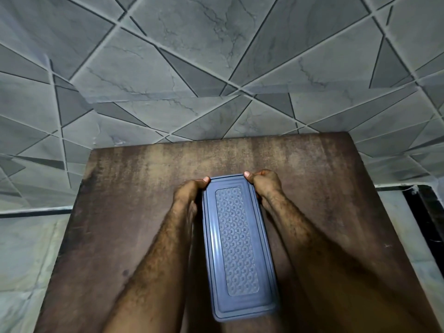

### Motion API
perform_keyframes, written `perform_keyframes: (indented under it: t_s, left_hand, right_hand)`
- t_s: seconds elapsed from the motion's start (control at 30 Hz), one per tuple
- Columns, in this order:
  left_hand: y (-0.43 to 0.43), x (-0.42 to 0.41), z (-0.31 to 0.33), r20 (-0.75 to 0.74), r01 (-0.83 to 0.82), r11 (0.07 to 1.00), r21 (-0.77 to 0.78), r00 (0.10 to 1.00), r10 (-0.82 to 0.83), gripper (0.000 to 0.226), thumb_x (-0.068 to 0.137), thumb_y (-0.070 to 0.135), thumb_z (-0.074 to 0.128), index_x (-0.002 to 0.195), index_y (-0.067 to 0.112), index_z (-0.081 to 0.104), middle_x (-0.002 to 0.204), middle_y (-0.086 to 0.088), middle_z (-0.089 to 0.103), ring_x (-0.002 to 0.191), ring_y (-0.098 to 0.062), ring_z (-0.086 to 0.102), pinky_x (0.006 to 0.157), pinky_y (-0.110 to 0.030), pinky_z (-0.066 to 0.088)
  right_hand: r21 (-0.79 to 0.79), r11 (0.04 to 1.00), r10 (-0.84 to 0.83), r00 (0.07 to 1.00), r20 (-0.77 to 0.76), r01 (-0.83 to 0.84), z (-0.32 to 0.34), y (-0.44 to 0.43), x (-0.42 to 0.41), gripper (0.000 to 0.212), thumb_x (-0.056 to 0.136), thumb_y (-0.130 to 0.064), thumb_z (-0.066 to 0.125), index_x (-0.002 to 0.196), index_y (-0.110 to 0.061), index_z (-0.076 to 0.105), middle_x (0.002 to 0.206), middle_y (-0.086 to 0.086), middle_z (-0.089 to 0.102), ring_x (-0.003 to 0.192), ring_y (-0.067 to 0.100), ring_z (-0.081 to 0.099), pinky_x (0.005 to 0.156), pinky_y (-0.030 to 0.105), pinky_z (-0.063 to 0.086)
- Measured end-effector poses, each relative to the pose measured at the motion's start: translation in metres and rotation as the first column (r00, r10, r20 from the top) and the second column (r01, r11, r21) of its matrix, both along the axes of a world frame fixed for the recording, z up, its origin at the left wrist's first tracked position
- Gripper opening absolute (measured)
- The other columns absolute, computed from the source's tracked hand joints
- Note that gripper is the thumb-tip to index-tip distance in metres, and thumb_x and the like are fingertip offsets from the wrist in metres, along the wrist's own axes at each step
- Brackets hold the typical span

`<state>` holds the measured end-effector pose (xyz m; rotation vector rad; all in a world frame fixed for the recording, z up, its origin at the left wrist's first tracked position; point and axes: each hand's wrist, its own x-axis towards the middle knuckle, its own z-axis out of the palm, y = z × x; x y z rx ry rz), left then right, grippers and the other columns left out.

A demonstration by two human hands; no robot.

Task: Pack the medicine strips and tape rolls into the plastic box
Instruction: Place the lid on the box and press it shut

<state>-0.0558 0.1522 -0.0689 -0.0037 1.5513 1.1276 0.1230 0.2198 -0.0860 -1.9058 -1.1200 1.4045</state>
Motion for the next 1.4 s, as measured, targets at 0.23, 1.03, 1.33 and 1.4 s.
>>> perform_keyframes:
  t_s: [0.23,1.03,1.33,1.4]
  left_hand:
    - [-0.002,0.002,0.001,0.002,-0.03,0.999,0.029,1.0,0.03,0.007,0.076,0.004,0.074,0.08,0.003,0.068,0.075,-0.015,0.071,0.059,-0.024,0.068,0.057,-0.035,0.061]
    - [-0.104,0.015,0.01,-0.204,0.228,0.973,0.013,0.954,-0.221,0.014,0.083,0.008,0.071,0.096,0.003,0.067,0.088,-0.015,0.07,0.079,-0.025,0.065,0.08,-0.041,0.057]
    - [-0.179,0.036,0.004,-0.192,0.356,0.932,-0.065,0.912,-0.361,0.02,0.078,0.009,0.077,0.093,0.009,0.064,0.072,-0.004,0.06,0.063,-0.016,0.059,0.059,-0.03,0.055]
    - [-0.179,0.039,0.0,-0.279,0.323,0.942,-0.094,0.899,-0.337,0.02,0.072,0.015,0.081,0.086,0.011,0.066,0.073,-0.004,0.066,0.064,-0.018,0.062,0.064,-0.036,0.058]
  right_hand:
    - [0.006,1.0,0.013,0.999,0.031,-0.013,0.0,0.001,0.001,0.035,0.066,-0.041,0.079,0.06,-0.015,0.055,0.057,-0.001,0.058,0.06,0.02,0.052,0.064,0.033,0.048]
    - [-0.062,0.995,0.071,0.985,-0.158,-0.082,0.01,-0.084,0.048,0.012,0.08,-0.016,0.075,0.082,-0.014,0.064,0.087,0.01,0.069,0.075,0.019,0.06,0.066,0.031,0.049]
    - [-0.14,0.981,0.108,0.976,-0.188,-0.135,0.013,-0.171,0.09,0.015,0.08,-0.018,0.076,0.088,-0.012,0.065,0.077,0.001,0.066,0.071,0.015,0.058,0.063,0.029,0.046]
    - [-0.098,0.989,0.091,0.983,-0.158,-0.107,0.01,-0.174,0.087,0.012,0.08,-0.014,0.075,0.082,-0.011,0.063,0.074,0.006,0.063,0.069,0.017,0.056,0.062,0.03,0.045]
